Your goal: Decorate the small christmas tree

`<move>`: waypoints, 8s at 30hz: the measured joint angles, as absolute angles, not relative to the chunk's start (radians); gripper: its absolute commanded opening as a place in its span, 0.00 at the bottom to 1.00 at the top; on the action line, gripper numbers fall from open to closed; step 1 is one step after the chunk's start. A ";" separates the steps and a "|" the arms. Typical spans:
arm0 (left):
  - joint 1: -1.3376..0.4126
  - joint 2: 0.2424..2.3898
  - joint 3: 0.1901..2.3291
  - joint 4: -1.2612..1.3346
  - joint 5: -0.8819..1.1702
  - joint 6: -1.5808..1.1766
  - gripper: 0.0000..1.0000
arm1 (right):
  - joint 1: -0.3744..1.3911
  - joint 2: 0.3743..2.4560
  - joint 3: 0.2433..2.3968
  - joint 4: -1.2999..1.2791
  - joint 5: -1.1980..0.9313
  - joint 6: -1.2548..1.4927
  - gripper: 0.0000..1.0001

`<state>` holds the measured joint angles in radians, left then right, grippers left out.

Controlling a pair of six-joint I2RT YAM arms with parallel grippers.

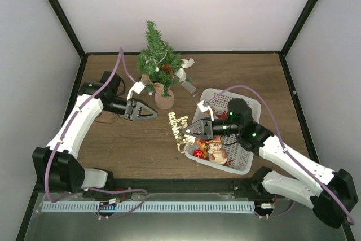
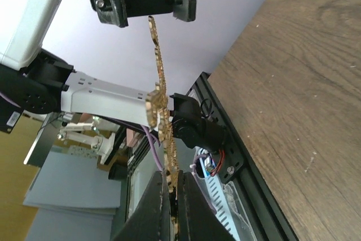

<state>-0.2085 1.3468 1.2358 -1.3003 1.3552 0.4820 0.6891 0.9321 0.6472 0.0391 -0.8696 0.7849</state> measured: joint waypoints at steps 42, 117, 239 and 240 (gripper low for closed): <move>-0.254 1.343 1.204 -1.269 1.397 0.476 0.48 | 0.803 1.153 0.759 0.173 -0.864 0.828 0.01; 0.596 0.860 0.957 -0.768 1.525 0.046 0.00 | 0.929 1.952 2.400 -0.764 0.317 0.302 0.53; 0.623 0.773 0.782 -0.382 1.551 -0.262 0.00 | 0.626 1.655 1.844 -0.367 -0.958 -0.373 0.01; 0.623 0.772 0.781 -0.382 1.551 -0.262 0.00 | 0.620 1.651 1.844 -0.370 -0.975 -0.377 0.01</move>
<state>0.6231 0.7715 0.7811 -0.3820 1.5505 -0.2615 0.6197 1.6512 1.8442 -0.3698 -0.9749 -0.3771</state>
